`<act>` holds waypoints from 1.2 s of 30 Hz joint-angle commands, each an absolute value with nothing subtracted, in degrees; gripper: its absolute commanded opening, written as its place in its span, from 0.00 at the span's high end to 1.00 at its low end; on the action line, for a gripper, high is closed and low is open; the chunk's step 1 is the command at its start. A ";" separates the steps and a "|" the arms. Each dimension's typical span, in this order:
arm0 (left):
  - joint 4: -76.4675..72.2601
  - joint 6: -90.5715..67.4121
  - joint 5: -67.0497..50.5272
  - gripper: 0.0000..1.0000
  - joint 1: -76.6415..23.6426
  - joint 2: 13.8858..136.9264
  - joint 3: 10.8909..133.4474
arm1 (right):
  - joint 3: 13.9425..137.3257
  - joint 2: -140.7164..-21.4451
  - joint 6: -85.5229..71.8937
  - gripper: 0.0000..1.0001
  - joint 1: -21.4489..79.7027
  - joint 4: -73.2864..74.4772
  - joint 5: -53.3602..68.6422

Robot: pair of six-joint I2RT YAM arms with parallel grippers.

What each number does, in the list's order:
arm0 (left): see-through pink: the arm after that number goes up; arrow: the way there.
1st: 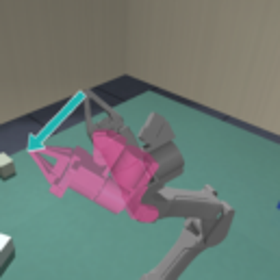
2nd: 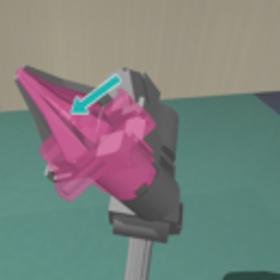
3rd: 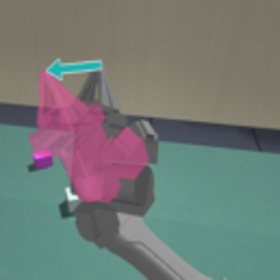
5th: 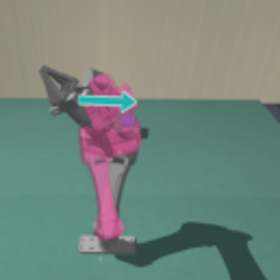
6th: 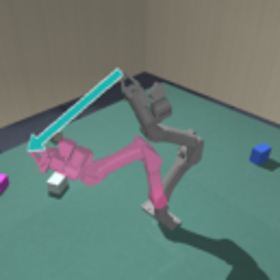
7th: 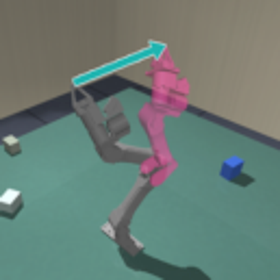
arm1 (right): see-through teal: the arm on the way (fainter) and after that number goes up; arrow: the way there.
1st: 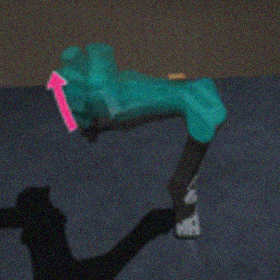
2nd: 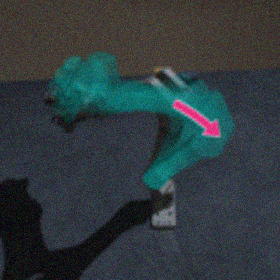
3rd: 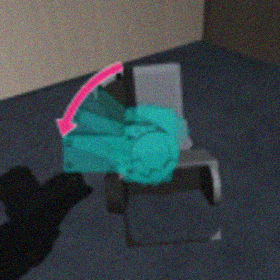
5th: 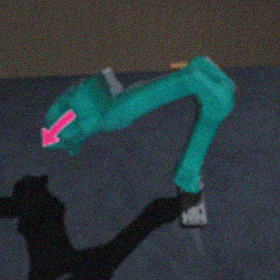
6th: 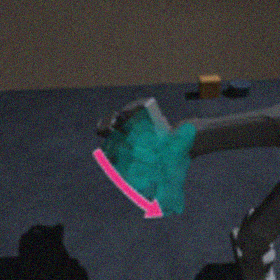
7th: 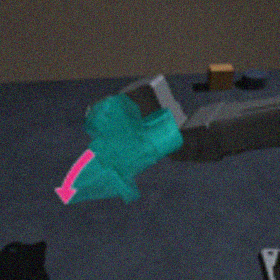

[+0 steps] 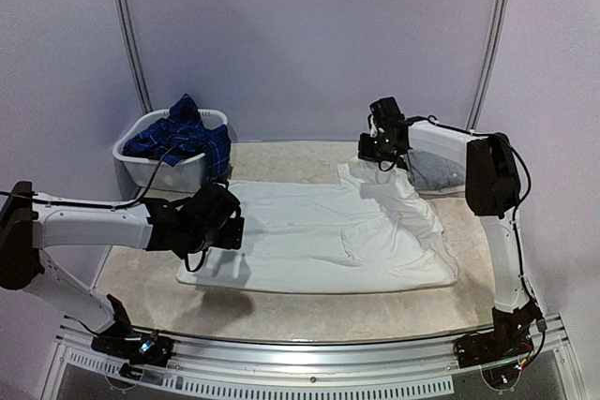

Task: Fold and stack the mixed laundry pile
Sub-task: Fold the 1/3-folded T-shirt at the center of the board.

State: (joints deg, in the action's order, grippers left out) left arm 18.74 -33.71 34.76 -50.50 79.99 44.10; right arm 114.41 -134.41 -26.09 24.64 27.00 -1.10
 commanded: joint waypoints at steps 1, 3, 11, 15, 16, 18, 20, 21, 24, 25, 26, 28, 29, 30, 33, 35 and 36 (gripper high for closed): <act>18.56 -34.35 35.23 0.15 -50.94 81.48 44.71 | 110.51 -131.33 -25.46 1.00 25.17 25.56 -1.77; 18.67 -34.30 35.17 0.14 -50.26 82.36 45.69 | 106.91 -129.02 -25.62 1.00 25.58 23.83 -2.46; 17.58 -31.99 32.48 0.14 -47.72 86.06 50.05 | 92.41 -120.44 -26.02 1.00 27.83 18.22 -5.08; 16.83 -31.48 31.76 0.15 -46.74 87.03 51.50 | 86.75 -116.39 -26.10 1.00 29.19 16.18 -7.26; 16.69 -31.33 31.79 0.15 -46.49 87.36 51.78 | 85.62 -115.58 -26.03 1.00 29.47 15.83 -8.19; 16.58 -31.08 31.66 0.15 -45.90 87.96 52.29 | 83.10 -113.59 -25.93 1.00 30.14 15.50 -9.89; 16.22 -31.05 31.24 0.15 -45.04 88.60 52.74 | 80.61 -111.34 -25.82 1.00 30.83 15.12 -11.34; 16.10 -31.20 30.91 0.15 -44.41 88.99 53.00 | 79.28 -110.56 -25.77 1.00 31.28 14.80 -11.94; 15.53 -32.17 29.28 0.15 -42.50 90.13 53.88 | 74.45 -107.52 -25.96 1.00 32.58 13.97 -13.49; 15.29 -32.35 28.59 0.15 -41.86 90.41 54.22 | 72.93 -106.58 -26.14 1.00 32.81 13.71 -13.97; 14.92 -32.60 27.90 0.15 -41.24 90.66 54.49 | 71.42 -105.75 -26.43 0.99 32.86 13.34 -14.17; 14.30 -32.78 26.90 0.16 -39.74 91.18 55.25 | 68.43 -103.63 -26.97 0.99 33.03 12.50 -14.46; 14.22 -32.86 26.63 0.16 -39.10 91.50 55.66 | 67.14 -102.50 -27.18 0.99 33.13 12.21 -14.54; 14.08 -32.84 26.41 0.17 -38.53 91.73 56.04 | 66.01 -101.56 -27.40 0.99 33.34 11.97 -14.63; 13.55 -32.86 25.83 0.17 -36.68 92.66 57.20 | 63.57 -98.35 -27.76 0.99 34.18 11.97 -15.25; 13.01 -33.06 25.29 0.17 -35.40 93.53 57.89 | 62.47 -96.08 -27.76 0.99 34.81 12.30 -15.99; 12.84 -33.09 24.85 0.18 -34.86 93.98 58.37 | 62.10 -95.08 -27.90 0.99 35.15 12.50 -16.01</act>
